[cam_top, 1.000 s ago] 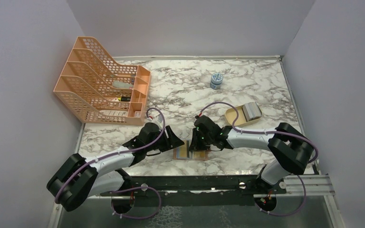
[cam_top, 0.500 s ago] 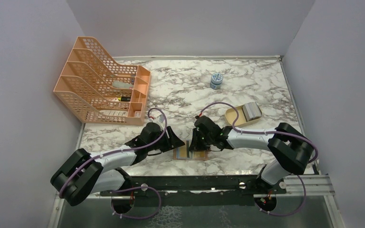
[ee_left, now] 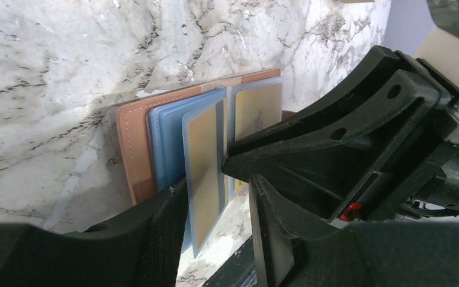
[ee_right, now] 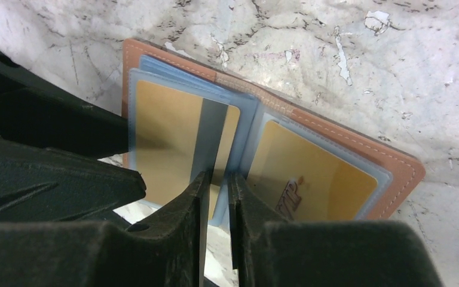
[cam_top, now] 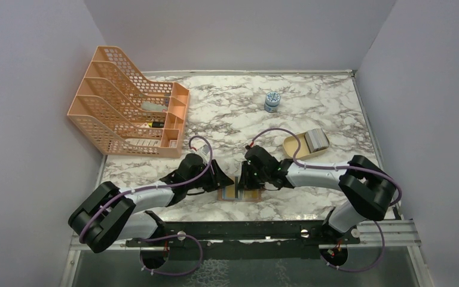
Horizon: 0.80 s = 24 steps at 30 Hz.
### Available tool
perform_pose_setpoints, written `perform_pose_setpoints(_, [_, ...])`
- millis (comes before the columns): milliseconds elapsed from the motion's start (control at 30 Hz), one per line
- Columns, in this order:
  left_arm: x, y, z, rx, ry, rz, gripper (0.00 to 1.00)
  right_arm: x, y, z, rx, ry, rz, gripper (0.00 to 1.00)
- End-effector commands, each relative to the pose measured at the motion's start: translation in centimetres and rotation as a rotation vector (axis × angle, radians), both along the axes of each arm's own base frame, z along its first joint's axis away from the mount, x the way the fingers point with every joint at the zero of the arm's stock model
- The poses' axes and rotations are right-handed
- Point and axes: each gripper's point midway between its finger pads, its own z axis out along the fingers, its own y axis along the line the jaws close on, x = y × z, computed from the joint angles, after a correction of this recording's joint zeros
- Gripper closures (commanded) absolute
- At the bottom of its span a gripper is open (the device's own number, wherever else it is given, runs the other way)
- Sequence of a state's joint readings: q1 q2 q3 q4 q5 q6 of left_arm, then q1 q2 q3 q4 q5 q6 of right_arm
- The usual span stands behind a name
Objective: Put the credit cards into the card holder
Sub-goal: Turn over the card slot in the card holder.
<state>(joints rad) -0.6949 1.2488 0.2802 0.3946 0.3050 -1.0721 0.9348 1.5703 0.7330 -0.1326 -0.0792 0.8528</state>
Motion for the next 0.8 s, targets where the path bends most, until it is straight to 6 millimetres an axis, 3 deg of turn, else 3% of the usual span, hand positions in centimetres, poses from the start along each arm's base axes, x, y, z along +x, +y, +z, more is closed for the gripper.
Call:
perform_pose_setpoints(0, [0.5, -1.4, 2.5, -0.077, -0.036, -0.034, 0.57, 0.7, -0.6, 2.1, 0.003, -0.097, 0.012, 0.79])
perform_pose_setpoints(267, [0.5, -3.1, 3.6, -0.098, -0.042, -0.077, 0.57, 1.8, -2.8, 5.9, 0.003, -0.208, -0.075, 0.70])
perform_pose_setpoints(633, [0.0, -5.7, 4.3, -0.095, -0.062, -0.142, 0.56, 3.3, -6.5, 14.0, 0.059, -0.436, -0.198, 0.68])
perform_pose_setpoints(767, [0.0, -5.9, 4.6, -0.096, -0.076, -0.148, 0.55, 3.7, -7.0, 15.6, 0.048, -0.480, -0.208, 0.67])
